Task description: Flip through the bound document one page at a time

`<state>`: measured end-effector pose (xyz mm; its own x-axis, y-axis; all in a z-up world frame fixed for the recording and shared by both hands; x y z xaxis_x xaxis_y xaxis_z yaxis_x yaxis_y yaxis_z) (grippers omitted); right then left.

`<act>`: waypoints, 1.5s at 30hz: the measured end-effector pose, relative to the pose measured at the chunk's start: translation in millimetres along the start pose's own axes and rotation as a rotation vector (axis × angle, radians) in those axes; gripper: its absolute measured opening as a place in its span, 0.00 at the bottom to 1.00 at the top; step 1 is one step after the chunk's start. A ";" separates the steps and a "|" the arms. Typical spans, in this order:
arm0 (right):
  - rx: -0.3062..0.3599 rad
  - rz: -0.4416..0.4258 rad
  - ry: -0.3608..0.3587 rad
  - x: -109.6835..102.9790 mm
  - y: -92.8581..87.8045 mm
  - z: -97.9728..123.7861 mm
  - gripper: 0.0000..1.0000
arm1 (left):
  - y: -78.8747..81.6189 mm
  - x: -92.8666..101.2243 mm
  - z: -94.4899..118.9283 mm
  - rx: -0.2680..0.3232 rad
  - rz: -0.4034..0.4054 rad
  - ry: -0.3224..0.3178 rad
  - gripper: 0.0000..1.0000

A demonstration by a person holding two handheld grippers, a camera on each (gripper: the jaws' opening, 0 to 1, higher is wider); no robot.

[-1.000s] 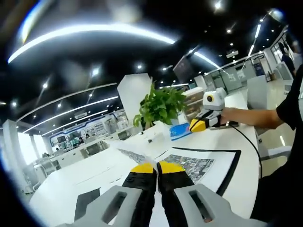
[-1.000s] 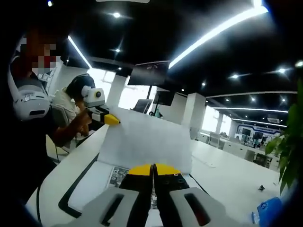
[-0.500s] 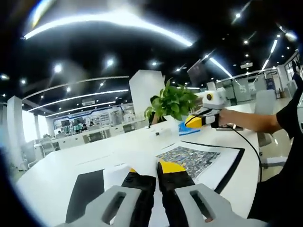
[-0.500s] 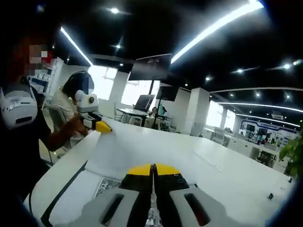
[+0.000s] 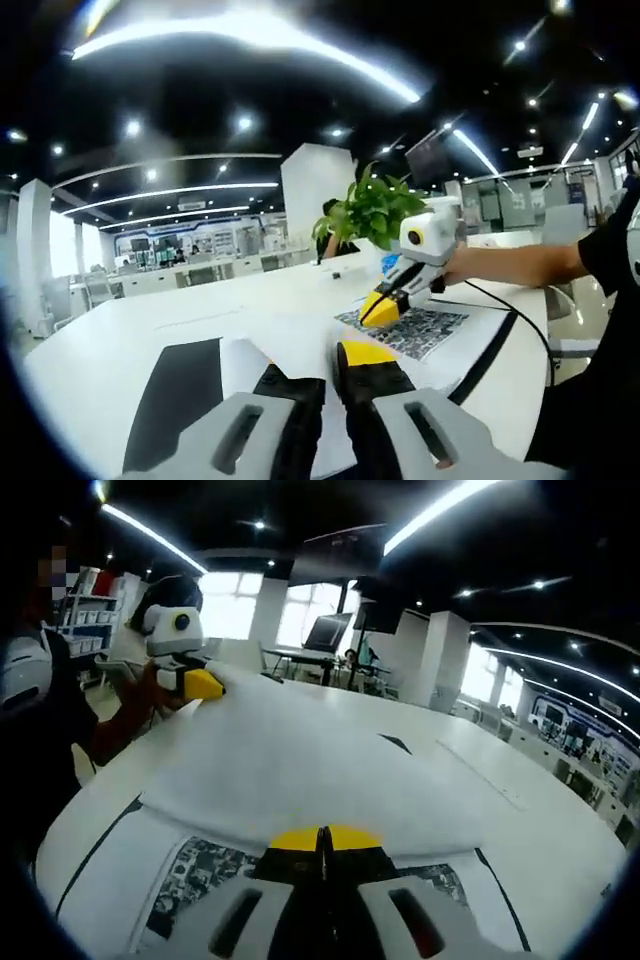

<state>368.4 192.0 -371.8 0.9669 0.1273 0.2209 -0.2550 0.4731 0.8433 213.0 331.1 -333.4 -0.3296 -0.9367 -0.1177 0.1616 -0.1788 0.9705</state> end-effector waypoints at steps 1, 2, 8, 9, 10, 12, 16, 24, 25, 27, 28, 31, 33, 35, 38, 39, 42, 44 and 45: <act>-0.009 0.000 0.004 -1.7 -1.1 0.1 0.03 | -1.3 -0.4 1.0 -0.001 -0.010 0.003 0.10; -0.014 -0.002 0.008 -1.4 -1.0 -1.7 0.03 | -1.8 -0.9 2.1 0.002 -0.018 0.006 0.11; -0.037 -0.009 0.014 -3.7 0.7 -3.9 0.03 | 0.5 -21.2 35.2 0.052 -0.014 0.064 0.19; -0.043 -0.006 0.014 -4.3 0.8 -4.0 0.03 | 3.1 -27.4 43.2 0.065 -0.008 0.085 0.19; -0.047 -0.003 0.013 -4.8 0.9 -4.2 0.03 | 5.6 -32.9 50.6 0.074 -0.007 0.103 0.19; -0.051 -0.004 0.014 -5.3 0.5 -4.7 0.03 | 10.8 -40.7 61.0 0.081 -0.014 0.129 0.19; -0.046 -0.017 0.015 -6.9 0.6 -6.4 0.03 | 19.7 -50.4 60.0 0.075 -0.037 0.146 0.19; -0.039 -0.051 0.022 -4.0 -0.1 -8.2 0.03 | 34.7 -46.3 -7.9 0.007 -0.107 0.003 0.19; -0.039 -0.051 0.021 -4.0 -0.2 -8.3 0.03 | 35.0 -46.7 -18.0 -0.006 -0.108 -0.015 0.19; -0.041 -0.055 0.021 -3.6 -0.4 -8.5 0.03 | 34.0 -47.1 -36.5 -0.037 -0.107 -0.043 0.19; -0.041 -0.055 0.020 -3.4 -0.6 -8.5 0.03 | 33.9 -47.2 -39.5 -0.039 -0.108 -0.046 0.19; -0.039 -0.057 0.020 -3.0 -1.0 -8.7 0.03 | 30.1 -42.3 -68.0 -0.056 -0.097 -0.104 0.19; -0.033 -0.056 0.017 -2.6 -1.5 -8.8 0.03 | 22.7 -34.2 -81.8 -0.097 -0.107 -0.125 0.18; -0.030 -0.061 0.018 -1.9 -1.9 -8.8 0.03 | 17.5 -27.9 -93.2 -0.119 -0.112 -0.133 0.18; -0.029 -0.062 0.017 -1.7 -2.3 -8.6 0.03 | 11.6 -23.5 -107.4 -0.137 -0.071 -0.170 0.15; -0.028 -0.062 0.017 -1.5 -2.5 -8.5 0.03 | 9.4 -22.0 -110.6 -0.141 -0.049 -0.180 0.14; -0.026 -0.065 0.015 0.2 -3.0 -8.2 0.03 | 1.8 -13.4 -115.0 -0.153 -0.044 -0.217 0.15; -0.025 -0.066 0.015 1.1 -3.2 -8.1 0.03 | -3.5 -7.4 -116.1 -0.164 -0.054 -0.230 0.14; -0.024 -0.066 0.014 1.7 -3.3 -8.1 0.03 | -6.5 -7.1 -116.1 -0.174 -0.056 -0.231 0.13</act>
<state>370.9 197.7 -378.2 0.9816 0.1073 0.1582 -0.1909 0.5020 0.8436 322.2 304.0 -363.3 -0.5421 -0.8344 -0.0993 0.2881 -0.2956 0.9108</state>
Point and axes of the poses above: the point that each gripper's makers call its tool centre point, and the gripper's own axes: z roughly backward along the fingers, x roughly to its right, y roughly out of its top, the point moved 5 cm from there along z, roughly backward along the fingers, and after that the axes turned 10 degrees about -x, right-handed, at the moved point
